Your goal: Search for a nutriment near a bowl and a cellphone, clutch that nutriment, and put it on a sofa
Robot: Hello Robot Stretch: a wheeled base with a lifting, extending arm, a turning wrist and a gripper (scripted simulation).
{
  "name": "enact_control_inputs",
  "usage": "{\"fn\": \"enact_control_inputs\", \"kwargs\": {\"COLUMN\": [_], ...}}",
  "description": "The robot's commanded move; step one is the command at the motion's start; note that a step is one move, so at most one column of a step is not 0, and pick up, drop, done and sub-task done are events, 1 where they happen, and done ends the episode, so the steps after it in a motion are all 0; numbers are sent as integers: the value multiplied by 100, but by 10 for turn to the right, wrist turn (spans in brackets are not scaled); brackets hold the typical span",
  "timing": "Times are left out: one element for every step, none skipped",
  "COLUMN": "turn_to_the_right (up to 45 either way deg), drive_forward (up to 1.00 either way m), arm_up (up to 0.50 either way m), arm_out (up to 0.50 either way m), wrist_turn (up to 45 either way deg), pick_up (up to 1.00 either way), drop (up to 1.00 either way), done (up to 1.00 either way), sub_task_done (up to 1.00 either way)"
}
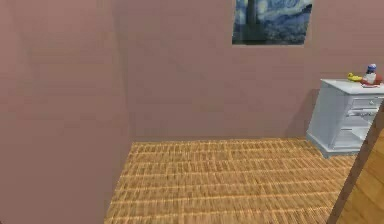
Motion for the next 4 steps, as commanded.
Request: {"fn": "enact_control_inputs", "kwargs": {"turn_to_the_right": [0, 450, 90, 0], "drive_forward": [60, 0, 0, 30], "arm_up": [0, 0, 0, 0], "arm_out": [0, 0, 0, 0], "wrist_turn": [0, 0, 0, 0], "pick_up": [0, 0, 0, 0], "drop": [0, 0, 0, 0], "done": [0, 0, 0, 0], "sub_task_done": [0, 0, 0, 0]}}
